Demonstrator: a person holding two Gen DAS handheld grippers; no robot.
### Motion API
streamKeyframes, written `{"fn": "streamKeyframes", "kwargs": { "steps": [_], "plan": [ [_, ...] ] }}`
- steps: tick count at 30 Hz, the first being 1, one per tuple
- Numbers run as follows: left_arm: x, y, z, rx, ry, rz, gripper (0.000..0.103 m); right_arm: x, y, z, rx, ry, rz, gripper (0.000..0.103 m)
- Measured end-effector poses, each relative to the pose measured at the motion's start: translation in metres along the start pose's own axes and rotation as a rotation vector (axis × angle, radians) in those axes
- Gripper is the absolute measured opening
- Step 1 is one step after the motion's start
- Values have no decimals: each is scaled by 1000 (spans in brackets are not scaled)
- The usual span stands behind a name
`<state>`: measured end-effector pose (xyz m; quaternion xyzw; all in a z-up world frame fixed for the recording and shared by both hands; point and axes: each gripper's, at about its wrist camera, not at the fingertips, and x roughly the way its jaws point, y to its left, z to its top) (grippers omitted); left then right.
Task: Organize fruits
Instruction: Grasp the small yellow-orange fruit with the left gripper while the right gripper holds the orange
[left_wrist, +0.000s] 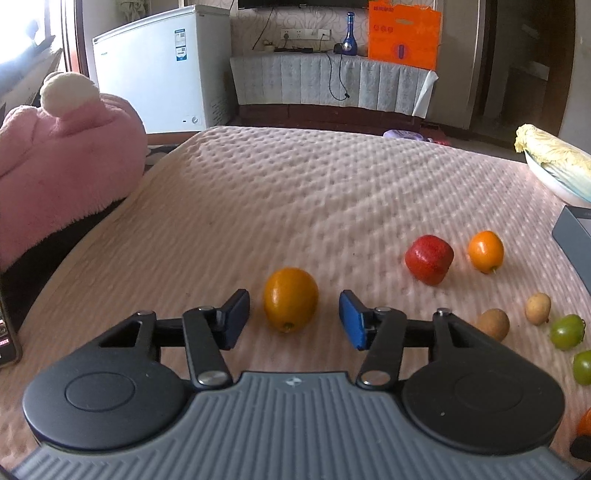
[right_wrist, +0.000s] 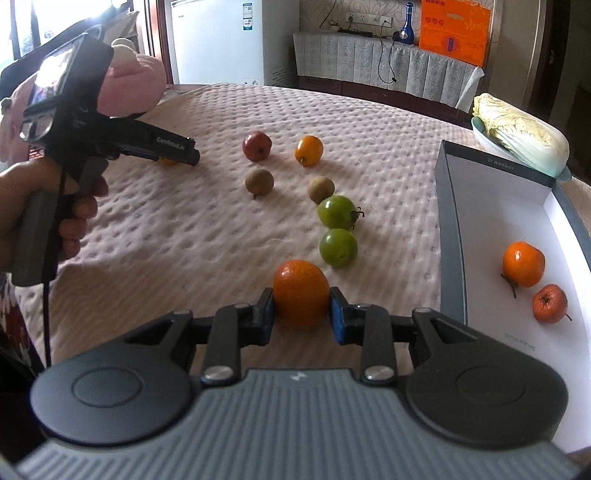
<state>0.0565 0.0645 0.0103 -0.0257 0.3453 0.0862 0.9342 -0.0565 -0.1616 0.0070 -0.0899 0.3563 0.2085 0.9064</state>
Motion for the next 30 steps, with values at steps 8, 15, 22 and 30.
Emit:
{"fn": "streamKeyframes", "kwargs": {
  "steps": [8,15,22,30],
  "plan": [
    [5,-1,1,-9,-10,-2,57,0,1,0,-4,0,5,33],
    [6,-1,2,-25,-13,-5,56,1,-1,0,-9,-4,10,33],
    [3,2,1,-17,-22,5,36,-2,1,3,-19,-18,3,33],
    [-1,1,0,-10,-14,-10,35,-5,-5,6,20,-33,20,33]
  ]
}}
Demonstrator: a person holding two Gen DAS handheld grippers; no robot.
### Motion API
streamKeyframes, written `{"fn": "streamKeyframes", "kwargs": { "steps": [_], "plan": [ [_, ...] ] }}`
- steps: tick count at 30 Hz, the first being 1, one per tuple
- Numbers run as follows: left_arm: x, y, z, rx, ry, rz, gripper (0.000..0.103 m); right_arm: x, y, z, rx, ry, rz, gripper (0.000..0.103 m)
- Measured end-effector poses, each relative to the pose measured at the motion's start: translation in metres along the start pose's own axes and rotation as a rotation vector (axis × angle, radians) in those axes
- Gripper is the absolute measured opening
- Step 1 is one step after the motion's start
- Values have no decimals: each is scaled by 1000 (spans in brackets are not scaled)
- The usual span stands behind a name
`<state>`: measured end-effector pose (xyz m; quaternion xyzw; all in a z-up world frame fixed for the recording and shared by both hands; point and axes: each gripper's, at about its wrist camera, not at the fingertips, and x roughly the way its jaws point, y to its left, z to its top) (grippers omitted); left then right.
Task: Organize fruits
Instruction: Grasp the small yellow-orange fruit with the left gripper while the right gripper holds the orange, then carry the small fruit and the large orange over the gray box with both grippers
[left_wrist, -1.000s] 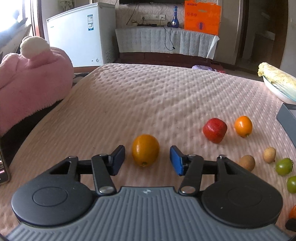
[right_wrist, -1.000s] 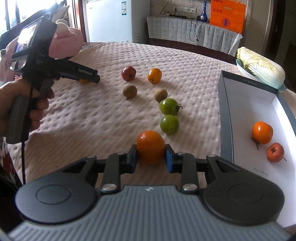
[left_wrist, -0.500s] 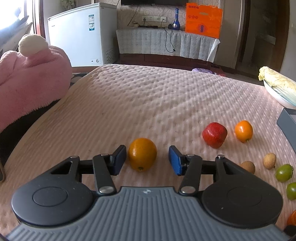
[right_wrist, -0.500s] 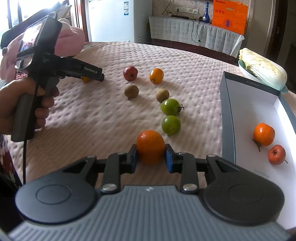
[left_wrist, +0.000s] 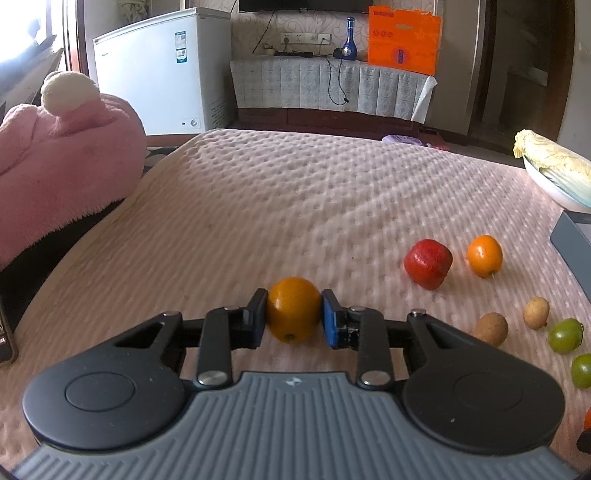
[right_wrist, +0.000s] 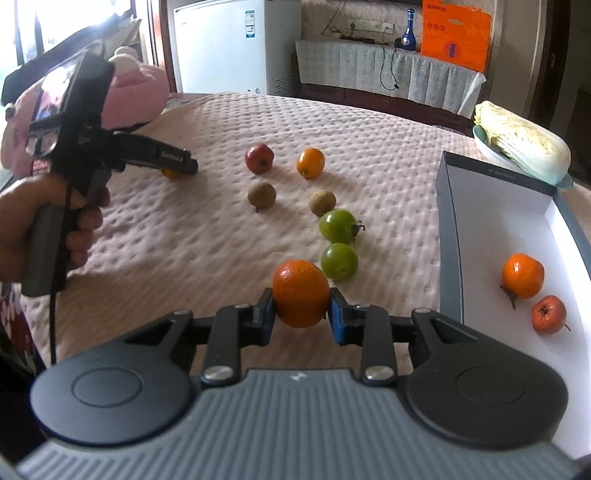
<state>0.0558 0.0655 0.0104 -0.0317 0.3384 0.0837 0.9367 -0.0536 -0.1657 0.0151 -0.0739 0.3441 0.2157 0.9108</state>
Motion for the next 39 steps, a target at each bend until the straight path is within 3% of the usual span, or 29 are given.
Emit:
{"fn": "streamKeyframes", "kwargs": {
  "steps": [12,39],
  "plan": [
    [-26,-9,0,-7,-15,-3,35,-4,-16,9,92,-33,7,33],
    [-112,-35,-11,28,-83,-8,36,-28,-24,8,86,-93,59,33]
  ]
}}
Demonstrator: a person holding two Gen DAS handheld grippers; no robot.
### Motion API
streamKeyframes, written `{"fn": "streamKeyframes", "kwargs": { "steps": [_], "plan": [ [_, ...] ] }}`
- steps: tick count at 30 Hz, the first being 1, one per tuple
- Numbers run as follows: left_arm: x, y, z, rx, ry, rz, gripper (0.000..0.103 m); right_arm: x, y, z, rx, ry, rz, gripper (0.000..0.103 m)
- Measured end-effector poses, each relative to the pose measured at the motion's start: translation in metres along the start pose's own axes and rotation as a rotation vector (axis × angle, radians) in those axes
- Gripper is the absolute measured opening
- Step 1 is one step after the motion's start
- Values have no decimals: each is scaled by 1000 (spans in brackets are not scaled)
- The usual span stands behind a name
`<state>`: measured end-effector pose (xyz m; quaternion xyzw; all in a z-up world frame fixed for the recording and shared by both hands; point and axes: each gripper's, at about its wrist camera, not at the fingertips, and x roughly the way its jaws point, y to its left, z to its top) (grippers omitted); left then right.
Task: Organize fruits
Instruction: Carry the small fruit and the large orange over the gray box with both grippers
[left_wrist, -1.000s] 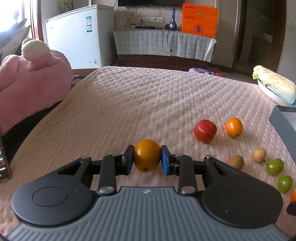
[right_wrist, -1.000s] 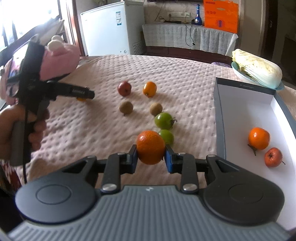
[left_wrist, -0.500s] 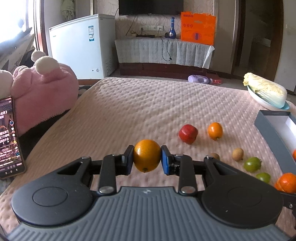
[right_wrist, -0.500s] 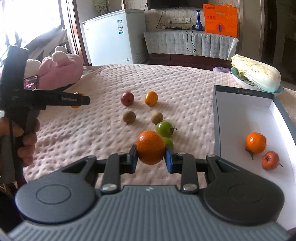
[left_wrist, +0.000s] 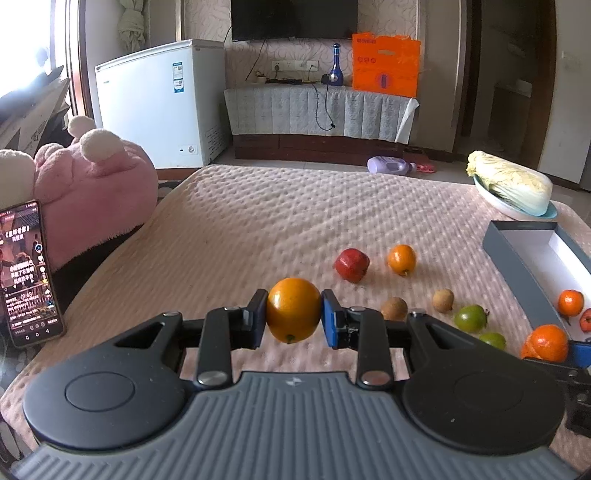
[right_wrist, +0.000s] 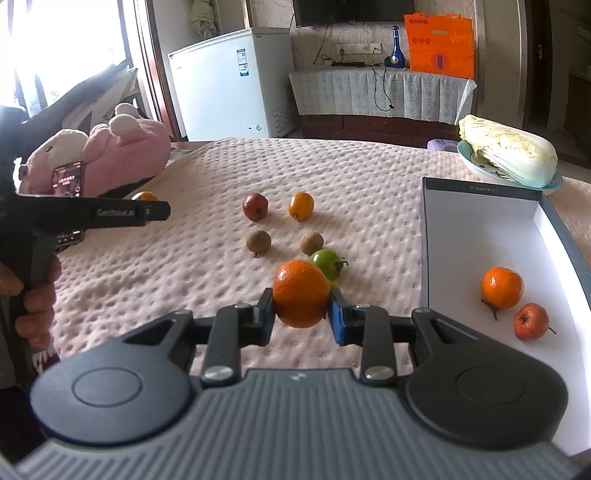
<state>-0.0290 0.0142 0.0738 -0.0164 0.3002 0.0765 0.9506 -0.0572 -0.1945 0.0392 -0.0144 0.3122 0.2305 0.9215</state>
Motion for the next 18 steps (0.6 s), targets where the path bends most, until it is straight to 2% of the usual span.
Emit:
{"fn": "streamKeyframes", "kwargs": {
  "steps": [11,15,18],
  "plan": [
    [-14,11,-3,-19,0,-4,36,0,8,0,-7,-2,25,33],
    [-15,3,-2,-38,-1,-32,36,0,9,1,-8,-8,31,33],
    [-14,-11,-2,-13,-2,-50,36,-2,8,2,-13,-12,32,33]
  ]
}}
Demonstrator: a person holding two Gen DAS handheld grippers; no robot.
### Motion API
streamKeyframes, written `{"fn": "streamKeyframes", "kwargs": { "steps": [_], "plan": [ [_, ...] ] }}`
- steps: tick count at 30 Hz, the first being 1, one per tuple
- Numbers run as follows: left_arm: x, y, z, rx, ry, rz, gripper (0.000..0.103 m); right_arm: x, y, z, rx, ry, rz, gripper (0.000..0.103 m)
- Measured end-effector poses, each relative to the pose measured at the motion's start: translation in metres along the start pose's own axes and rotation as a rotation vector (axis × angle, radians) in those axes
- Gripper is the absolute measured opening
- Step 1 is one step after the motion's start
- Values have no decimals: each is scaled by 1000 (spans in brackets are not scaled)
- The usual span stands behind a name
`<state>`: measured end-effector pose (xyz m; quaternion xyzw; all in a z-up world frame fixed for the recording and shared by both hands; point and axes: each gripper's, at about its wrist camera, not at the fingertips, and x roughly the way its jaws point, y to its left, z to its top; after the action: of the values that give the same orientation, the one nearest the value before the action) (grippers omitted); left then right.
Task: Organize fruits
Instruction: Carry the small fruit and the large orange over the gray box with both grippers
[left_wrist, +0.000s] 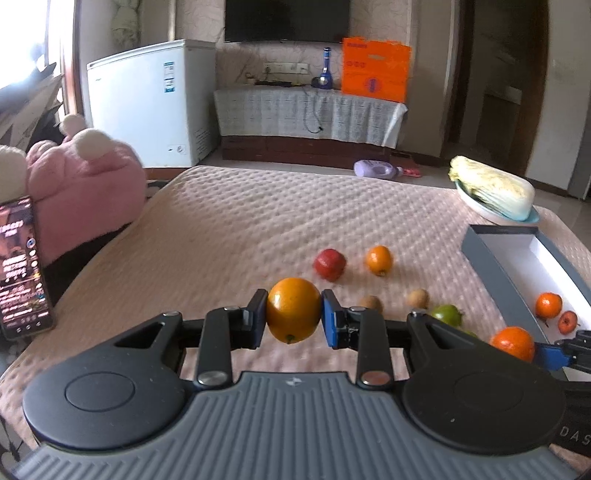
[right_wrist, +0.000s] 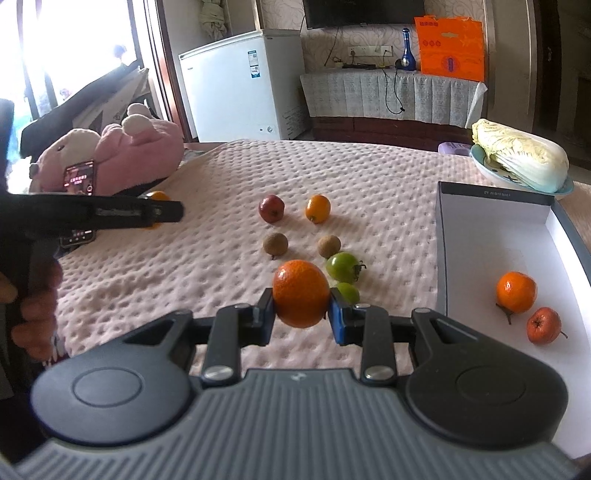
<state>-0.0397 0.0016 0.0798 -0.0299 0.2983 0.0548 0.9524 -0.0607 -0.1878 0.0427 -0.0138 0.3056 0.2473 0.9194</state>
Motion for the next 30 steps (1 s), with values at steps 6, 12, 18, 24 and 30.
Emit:
{"fn": "streamKeyframes", "kwargs": {
  "steps": [6,12,18,24,30],
  "plan": [
    [-5,-18,4,21,-18,-54,36,-7,-4,1,9,-12,5,33],
    [-9,-17,3,72,-46,-49,36,-10,0,4,11,-30,19,34],
    [-2,-21,7,58,-33,-71,36,-9,-1,5,17,-35,13,34],
    [2,-39,11,56,-43,-113,36,-20,-10,9,38,-77,-7,34],
    [6,-64,15,68,-57,-159,36,-31,-23,8,51,-95,-36,34]
  ]
}}
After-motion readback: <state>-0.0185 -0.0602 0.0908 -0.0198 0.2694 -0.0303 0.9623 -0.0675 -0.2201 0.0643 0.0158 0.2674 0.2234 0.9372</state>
